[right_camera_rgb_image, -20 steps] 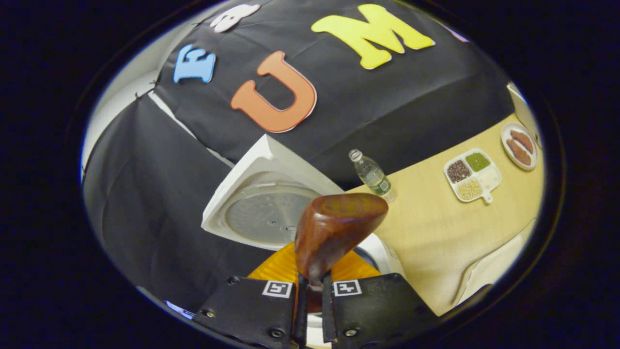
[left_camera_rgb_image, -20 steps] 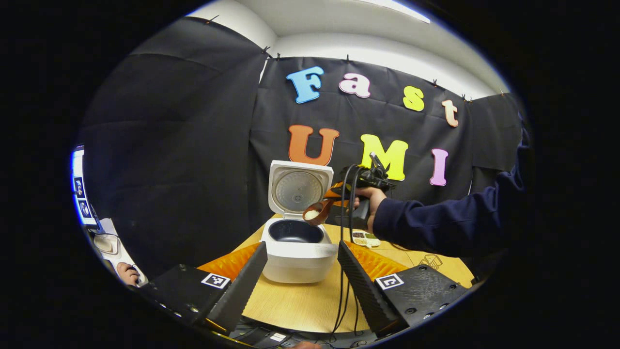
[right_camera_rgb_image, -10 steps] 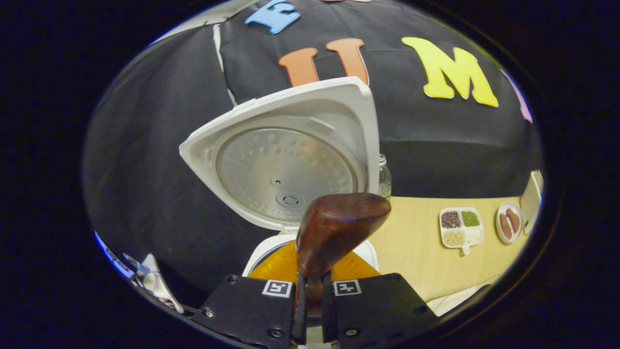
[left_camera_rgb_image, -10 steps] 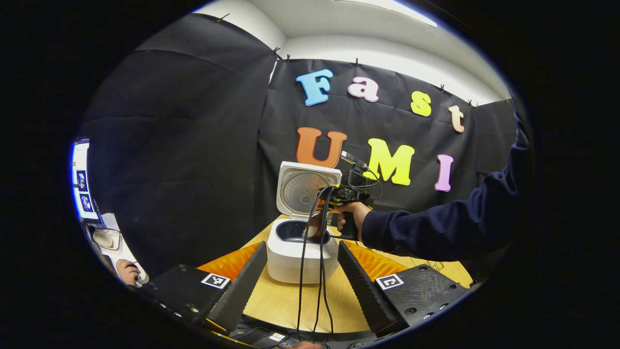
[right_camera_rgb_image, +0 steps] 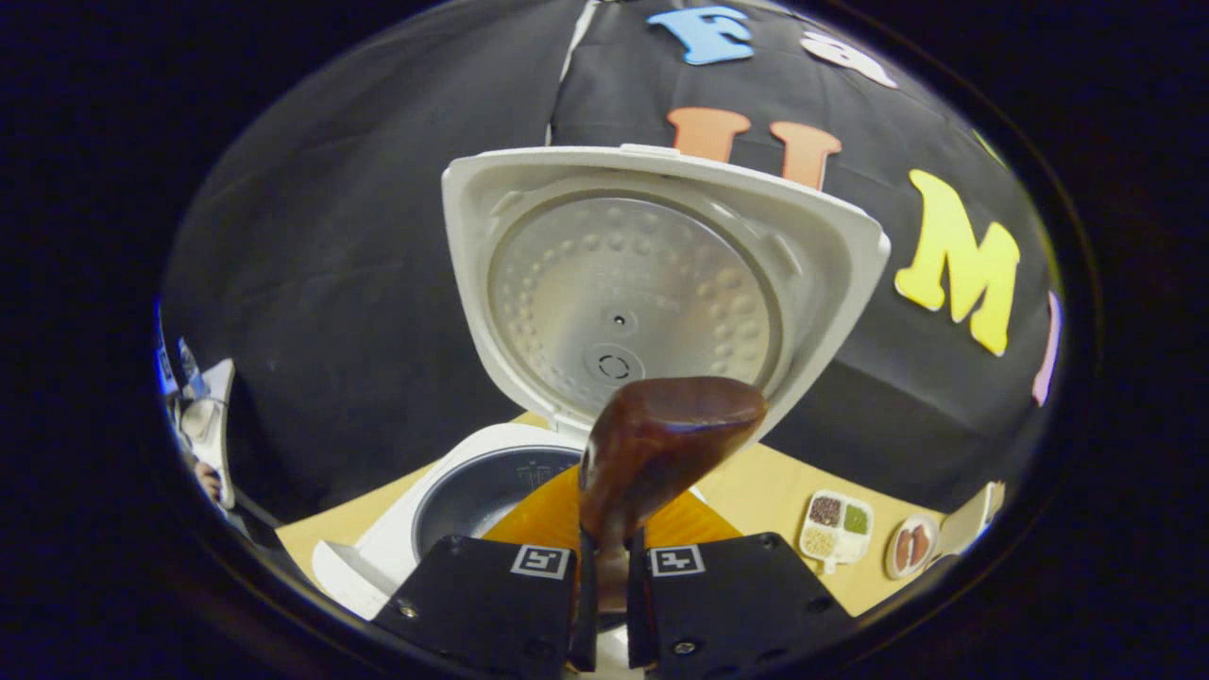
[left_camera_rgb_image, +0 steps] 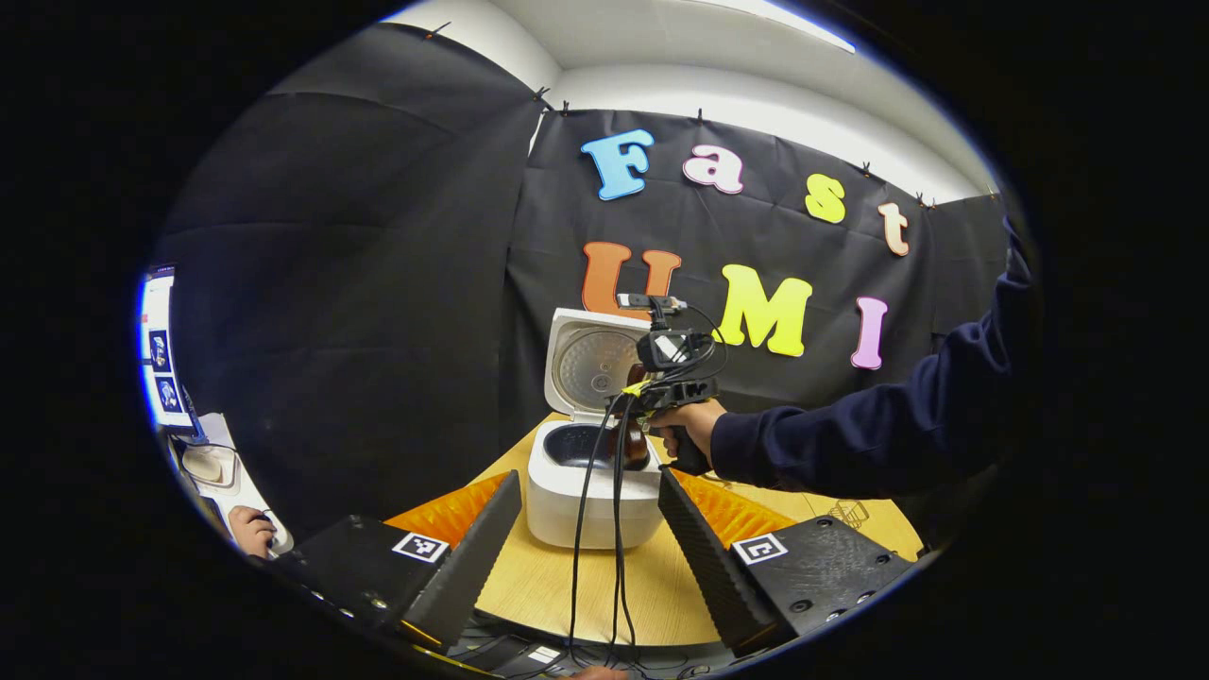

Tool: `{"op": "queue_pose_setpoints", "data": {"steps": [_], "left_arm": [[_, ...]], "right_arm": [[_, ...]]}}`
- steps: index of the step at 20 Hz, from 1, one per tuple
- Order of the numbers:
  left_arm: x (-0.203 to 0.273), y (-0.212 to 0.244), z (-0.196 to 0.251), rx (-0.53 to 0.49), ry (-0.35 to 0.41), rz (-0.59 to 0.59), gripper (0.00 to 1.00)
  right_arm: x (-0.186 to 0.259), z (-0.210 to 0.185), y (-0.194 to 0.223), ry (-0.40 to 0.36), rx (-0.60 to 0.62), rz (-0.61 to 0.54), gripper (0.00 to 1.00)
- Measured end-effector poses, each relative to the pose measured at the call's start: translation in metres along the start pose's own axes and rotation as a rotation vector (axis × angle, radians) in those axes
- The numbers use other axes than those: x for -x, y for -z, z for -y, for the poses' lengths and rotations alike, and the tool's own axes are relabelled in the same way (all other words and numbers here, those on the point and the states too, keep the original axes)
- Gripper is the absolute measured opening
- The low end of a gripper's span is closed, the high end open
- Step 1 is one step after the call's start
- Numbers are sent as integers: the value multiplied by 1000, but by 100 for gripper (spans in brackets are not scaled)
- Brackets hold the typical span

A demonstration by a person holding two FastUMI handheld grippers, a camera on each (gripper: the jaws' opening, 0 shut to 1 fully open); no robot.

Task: Close the left gripper, press the button to open the rice cooker; take a wooden spoon from the chopstick holder with the right hand, scoop a spoonful of rice and pour it into the rice cooker, then put the wooden spoon back into the chopstick holder.

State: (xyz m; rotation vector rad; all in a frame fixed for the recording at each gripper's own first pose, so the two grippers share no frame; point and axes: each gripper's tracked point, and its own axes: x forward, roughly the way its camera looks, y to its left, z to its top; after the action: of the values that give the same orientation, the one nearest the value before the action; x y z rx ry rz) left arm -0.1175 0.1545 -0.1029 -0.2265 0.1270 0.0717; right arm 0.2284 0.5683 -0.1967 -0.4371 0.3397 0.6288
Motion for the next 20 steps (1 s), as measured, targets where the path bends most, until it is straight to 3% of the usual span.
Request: {"op": "queue_pose_setpoints", "data": {"steps": [6, 8, 15, 20], "left_arm": [[3, -1, 2, -16, 26, -1, 94], [3, -2, 3, -14, 35, -3, 94], [3, -7, 7, -15, 70, 3, 94], [6, -8, 11, 1, 117, 15, 94]], "right_arm": [[10, -14, -18, 25, 257, 49, 18], [14, -17, -22, 26, 275, 51, 15], [74, 19, -53, 43, 107, 129, 18], [156, 87, -50, 72, -61, 208, 17]]}}
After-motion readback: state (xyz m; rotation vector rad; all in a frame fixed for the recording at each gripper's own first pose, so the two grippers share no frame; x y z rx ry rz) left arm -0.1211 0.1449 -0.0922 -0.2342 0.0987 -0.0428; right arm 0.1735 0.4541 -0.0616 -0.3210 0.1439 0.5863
